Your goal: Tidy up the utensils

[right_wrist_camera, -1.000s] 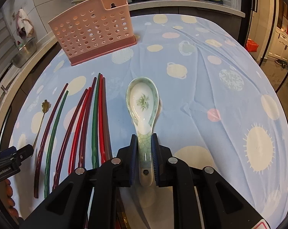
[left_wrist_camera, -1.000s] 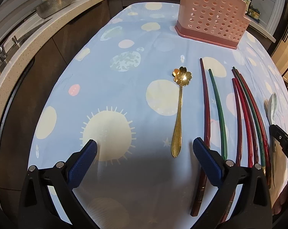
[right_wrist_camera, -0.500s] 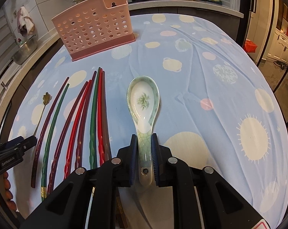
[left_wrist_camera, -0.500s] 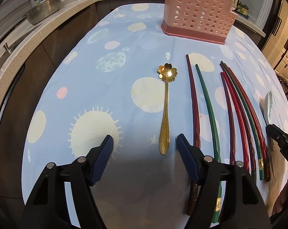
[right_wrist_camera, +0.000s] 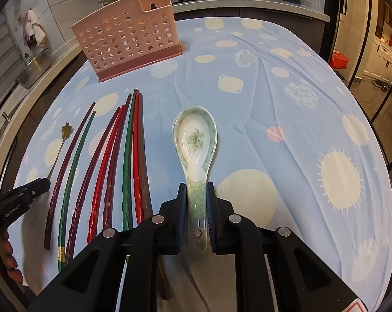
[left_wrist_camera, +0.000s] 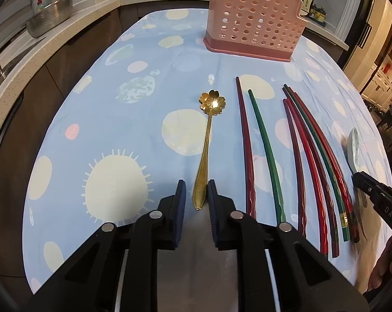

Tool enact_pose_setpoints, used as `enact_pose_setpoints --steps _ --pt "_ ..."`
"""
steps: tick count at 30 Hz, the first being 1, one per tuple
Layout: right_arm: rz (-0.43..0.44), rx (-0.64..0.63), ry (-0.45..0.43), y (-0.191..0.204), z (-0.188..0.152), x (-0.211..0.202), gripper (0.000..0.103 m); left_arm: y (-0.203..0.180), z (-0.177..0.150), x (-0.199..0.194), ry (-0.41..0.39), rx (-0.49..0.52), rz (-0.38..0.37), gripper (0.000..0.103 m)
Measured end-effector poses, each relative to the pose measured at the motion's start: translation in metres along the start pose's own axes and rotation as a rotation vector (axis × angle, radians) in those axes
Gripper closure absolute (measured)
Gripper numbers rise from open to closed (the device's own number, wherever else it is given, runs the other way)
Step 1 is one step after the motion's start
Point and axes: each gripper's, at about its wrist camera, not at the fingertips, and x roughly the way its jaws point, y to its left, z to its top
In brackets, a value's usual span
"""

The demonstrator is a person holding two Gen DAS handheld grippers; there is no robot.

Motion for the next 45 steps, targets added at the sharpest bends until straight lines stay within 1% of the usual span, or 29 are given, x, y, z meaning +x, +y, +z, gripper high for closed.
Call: enact_pose_setpoints --steps 7,15,20,23,30,34,37,43,45 --pt "0.005 0.003 -0.013 -0.002 -0.005 -0.01 0.089 0.002 -0.001 -0.004 0.001 -0.014 -0.041 0.092" --pt "0.013 0.013 -0.025 -0.008 -0.011 -0.022 0.089 -0.003 -0.004 -0.022 -0.033 -0.005 -0.046 0.093" --pt "0.029 0.022 -0.008 -0.011 -0.017 -0.023 0.089 -0.006 -0.005 -0.033 -0.055 0.002 -0.048 0.093" --pt "0.07 0.055 0.016 -0.017 -0.022 -0.023 0.084 -0.007 -0.007 -0.031 -0.048 0.005 -0.04 0.093" --pt "0.127 0.131 -0.006 -0.034 -0.027 -0.042 0.083 -0.007 -0.016 -0.026 -0.027 0.002 -0.032 0.093" --pt "0.122 0.119 0.018 -0.033 -0.03 -0.037 0.084 -0.008 -0.018 -0.024 -0.022 0.005 -0.028 0.093" --pt "0.126 0.122 0.046 -0.032 -0.037 -0.029 0.086 -0.008 -0.019 -0.023 -0.017 0.003 -0.026 0.093" --pt "0.143 0.107 0.053 -0.026 -0.042 -0.027 0.087 -0.008 -0.023 -0.019 -0.004 0.001 -0.021 0.093" --pt "0.127 0.084 0.049 -0.021 -0.044 -0.026 0.087 -0.008 -0.024 -0.017 0.001 0.002 -0.021 0.093"
